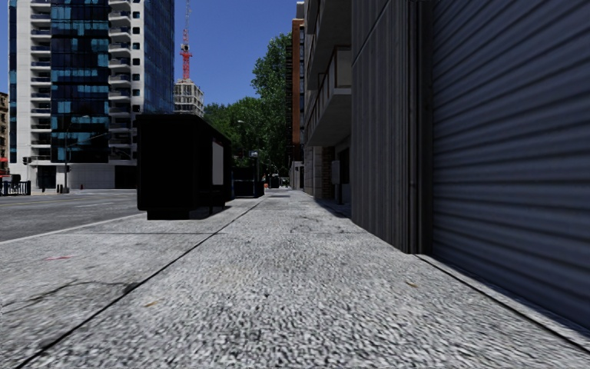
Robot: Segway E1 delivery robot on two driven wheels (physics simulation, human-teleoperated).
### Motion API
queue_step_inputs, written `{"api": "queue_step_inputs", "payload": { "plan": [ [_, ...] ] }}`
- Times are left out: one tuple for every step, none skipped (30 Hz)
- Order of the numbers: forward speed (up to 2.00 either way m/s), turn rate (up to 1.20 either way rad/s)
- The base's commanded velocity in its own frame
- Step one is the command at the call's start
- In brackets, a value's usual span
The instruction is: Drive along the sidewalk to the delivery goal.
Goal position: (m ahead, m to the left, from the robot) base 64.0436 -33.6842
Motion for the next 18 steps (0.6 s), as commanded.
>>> {"api": "queue_step_inputs", "payload": {
  "plan": [
    [2.0,0.0],
    [2.0,0.0],
    [2.0,0.0],
    [2.0,0.0],
    [2.0,0.0],
    [2.0,0.0],
    [2.0,0.0],
    [2.0,0.0],
    [2.0,0.0],
    [2.0,0.0],
    [2.0,0.0],
    [2.0,0.0],
    [2.0,0.0],
    [2.0,0.0],
    [2.0,0.0],
    [2.0,0.0],
    [2.0,0.0],
    [2.0,0.0]
  ]
}}
